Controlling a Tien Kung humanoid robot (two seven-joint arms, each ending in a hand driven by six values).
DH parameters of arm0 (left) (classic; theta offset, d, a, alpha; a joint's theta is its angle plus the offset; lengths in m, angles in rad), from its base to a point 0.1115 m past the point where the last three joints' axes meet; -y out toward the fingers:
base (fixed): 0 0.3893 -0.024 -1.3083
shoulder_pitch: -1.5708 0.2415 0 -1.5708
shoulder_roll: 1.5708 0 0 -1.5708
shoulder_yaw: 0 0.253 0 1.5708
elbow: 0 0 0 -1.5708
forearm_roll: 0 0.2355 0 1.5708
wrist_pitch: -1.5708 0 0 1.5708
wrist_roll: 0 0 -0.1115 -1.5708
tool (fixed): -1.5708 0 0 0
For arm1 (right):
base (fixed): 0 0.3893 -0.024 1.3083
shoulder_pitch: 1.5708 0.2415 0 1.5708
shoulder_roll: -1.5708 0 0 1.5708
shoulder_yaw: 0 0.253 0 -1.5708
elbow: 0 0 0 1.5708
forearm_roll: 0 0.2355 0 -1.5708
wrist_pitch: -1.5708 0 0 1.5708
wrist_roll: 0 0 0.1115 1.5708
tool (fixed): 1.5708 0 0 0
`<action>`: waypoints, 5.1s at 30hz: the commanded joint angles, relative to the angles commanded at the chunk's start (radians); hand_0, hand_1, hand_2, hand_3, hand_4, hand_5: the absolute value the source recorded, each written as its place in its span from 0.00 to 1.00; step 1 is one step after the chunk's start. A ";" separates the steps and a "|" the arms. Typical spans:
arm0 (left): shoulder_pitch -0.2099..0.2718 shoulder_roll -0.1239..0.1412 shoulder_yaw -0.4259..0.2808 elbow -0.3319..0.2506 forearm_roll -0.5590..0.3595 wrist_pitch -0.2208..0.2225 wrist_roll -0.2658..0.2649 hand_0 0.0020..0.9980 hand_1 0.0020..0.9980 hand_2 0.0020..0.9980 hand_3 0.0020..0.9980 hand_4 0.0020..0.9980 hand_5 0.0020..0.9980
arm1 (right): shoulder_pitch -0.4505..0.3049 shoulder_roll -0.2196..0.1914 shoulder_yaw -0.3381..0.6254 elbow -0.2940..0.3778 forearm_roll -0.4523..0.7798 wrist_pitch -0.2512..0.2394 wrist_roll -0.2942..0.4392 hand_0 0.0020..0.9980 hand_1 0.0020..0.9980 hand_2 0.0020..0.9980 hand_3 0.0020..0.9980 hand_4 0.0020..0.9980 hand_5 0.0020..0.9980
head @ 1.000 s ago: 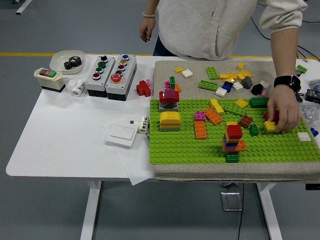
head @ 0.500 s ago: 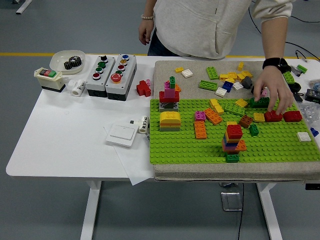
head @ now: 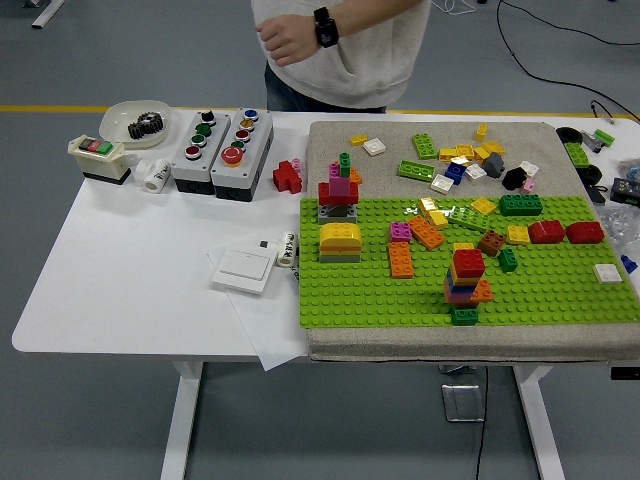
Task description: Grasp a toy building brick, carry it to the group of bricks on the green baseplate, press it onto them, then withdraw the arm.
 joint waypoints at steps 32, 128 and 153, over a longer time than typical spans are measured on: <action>0.000 -0.001 0.003 -0.002 -0.002 0.001 -0.002 0.74 0.72 0.72 0.59 0.64 0.66 | -0.003 0.002 0.000 -0.006 0.011 0.003 -0.004 0.77 0.75 0.79 0.83 1.00 0.95; -0.002 0.019 -0.058 -0.005 0.127 -0.011 0.038 0.74 0.72 0.72 0.59 0.64 0.67 | -0.011 0.018 0.022 -0.018 0.050 0.065 -0.023 0.66 0.65 0.72 0.75 1.00 0.96; -0.008 0.006 -0.057 0.000 0.115 -0.007 0.032 0.74 0.72 0.72 0.59 0.64 0.67 | 0.006 0.017 0.032 -0.032 0.044 0.047 -0.018 0.66 0.66 0.75 0.75 1.00 0.94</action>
